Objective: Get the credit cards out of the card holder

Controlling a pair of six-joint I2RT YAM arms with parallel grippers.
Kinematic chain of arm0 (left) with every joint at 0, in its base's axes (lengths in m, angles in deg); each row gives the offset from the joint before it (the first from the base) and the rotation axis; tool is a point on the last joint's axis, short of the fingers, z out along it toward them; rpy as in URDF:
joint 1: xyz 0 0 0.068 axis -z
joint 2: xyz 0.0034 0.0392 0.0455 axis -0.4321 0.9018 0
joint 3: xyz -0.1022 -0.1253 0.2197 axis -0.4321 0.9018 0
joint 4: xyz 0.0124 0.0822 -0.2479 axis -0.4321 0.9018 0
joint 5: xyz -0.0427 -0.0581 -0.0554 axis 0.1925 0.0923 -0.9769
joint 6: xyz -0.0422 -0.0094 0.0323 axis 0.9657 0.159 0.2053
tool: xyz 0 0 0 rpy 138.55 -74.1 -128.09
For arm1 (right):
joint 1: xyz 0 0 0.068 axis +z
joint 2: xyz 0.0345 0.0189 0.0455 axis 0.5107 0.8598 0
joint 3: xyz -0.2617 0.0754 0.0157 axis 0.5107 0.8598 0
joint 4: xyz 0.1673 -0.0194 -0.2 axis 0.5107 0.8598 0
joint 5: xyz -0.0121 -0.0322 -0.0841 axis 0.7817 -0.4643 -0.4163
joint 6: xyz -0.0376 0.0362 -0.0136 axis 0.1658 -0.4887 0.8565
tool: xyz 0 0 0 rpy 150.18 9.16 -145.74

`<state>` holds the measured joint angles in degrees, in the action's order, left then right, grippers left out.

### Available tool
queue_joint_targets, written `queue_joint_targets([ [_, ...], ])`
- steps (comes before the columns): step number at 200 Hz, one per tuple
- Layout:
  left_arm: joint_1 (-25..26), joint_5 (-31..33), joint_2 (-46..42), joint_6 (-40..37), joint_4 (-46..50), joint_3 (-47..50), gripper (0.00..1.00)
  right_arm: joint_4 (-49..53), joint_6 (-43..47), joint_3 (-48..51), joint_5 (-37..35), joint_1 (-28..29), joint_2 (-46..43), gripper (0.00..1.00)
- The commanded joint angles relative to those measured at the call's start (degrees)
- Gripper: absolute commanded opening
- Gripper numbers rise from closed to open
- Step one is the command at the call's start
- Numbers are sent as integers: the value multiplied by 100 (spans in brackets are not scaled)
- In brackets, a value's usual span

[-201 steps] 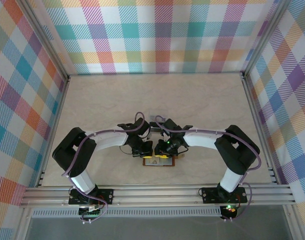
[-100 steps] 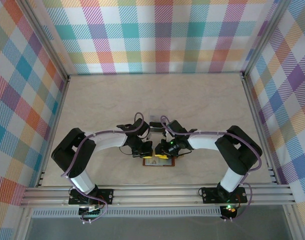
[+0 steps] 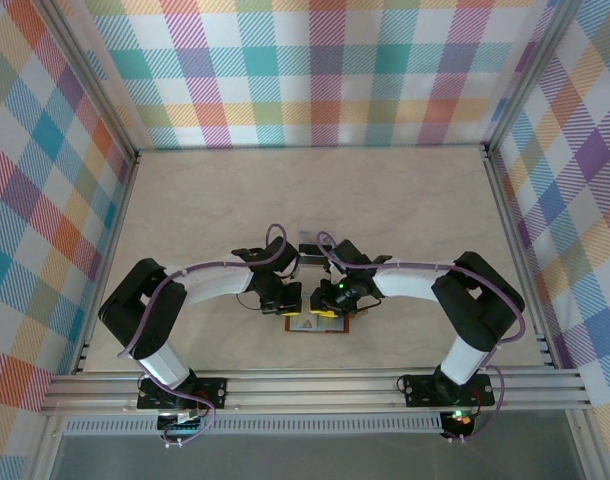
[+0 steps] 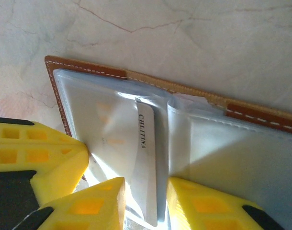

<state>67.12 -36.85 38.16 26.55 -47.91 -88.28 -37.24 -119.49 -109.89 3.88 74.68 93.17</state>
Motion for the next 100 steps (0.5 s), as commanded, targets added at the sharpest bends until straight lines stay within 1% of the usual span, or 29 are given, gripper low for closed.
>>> queue_joint_targets([
  [1, 13, 356, 263, -109, 371, 75, 6, 409, 180, 11, -23, 29, 170, 31],
  [39, 14, 458, 556, -133, 337, 141, 5, 222, 189, -44, 254, 27, 246, 33],
  [100, 7, 310, 519, -20, 143, 221, 5, -400, 28, 128, 594, 33, 157, 34],
])
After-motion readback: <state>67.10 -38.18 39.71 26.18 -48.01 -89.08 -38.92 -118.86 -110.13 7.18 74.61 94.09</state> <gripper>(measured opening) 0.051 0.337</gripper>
